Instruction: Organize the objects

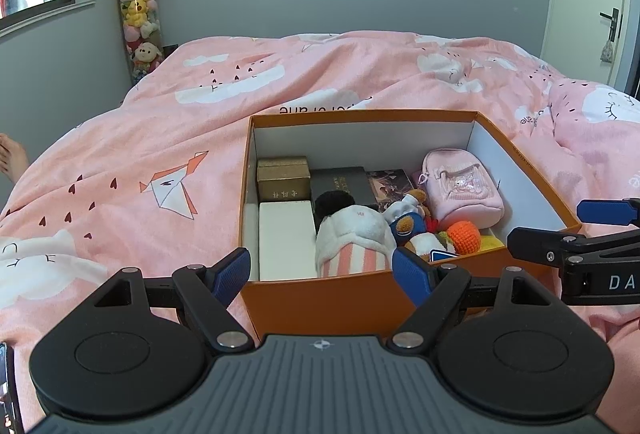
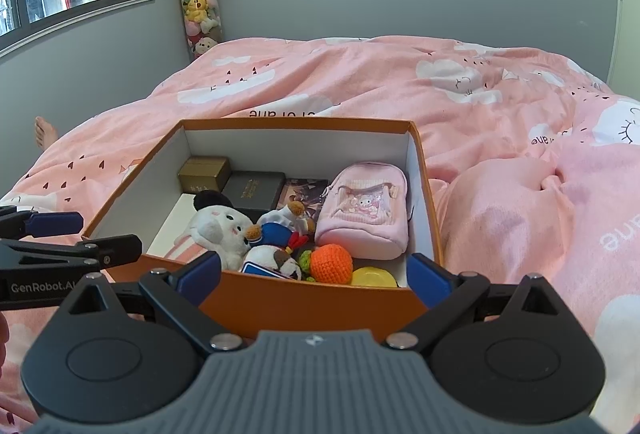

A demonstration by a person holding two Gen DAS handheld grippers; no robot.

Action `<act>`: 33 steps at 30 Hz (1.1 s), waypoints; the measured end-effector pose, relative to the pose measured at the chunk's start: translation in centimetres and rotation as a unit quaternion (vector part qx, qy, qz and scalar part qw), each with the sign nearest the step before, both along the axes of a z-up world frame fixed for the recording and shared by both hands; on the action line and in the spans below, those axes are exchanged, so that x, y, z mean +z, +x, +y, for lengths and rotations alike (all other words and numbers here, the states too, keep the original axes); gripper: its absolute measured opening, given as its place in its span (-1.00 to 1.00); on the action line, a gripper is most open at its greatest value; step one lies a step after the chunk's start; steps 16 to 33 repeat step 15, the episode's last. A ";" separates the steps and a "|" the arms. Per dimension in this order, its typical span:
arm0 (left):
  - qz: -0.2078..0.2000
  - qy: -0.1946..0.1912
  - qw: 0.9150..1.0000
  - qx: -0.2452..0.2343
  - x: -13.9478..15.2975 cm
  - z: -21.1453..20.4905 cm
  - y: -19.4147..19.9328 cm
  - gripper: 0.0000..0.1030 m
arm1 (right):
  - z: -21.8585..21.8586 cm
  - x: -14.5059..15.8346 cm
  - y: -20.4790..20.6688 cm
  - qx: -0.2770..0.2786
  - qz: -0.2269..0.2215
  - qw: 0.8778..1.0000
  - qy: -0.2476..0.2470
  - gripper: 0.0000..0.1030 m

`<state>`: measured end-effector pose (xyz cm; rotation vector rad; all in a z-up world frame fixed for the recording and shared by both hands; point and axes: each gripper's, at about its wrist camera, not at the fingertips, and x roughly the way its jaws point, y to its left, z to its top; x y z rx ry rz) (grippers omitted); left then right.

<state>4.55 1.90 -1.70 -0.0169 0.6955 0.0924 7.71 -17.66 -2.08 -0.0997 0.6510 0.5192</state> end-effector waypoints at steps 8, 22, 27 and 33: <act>0.001 0.002 1.000 -0.006 0.0 -0.1 -0.1 0.83 | 0.0 -0.1 0.0 -0.001 0.001 1.000 -0.001 0.92; 0.000 -0.001 1.000 -0.008 0.1 0.0 -0.2 0.83 | 0.0 -0.2 -0.2 -0.001 0.002 1.000 -0.002 0.93; 0.000 -0.001 1.000 -0.008 0.1 0.0 -0.2 0.83 | 0.0 -0.2 -0.2 -0.001 0.002 1.000 -0.002 0.93; 0.000 -0.001 1.000 -0.008 0.1 0.0 -0.2 0.83 | 0.0 -0.2 -0.2 -0.001 0.002 1.000 -0.002 0.93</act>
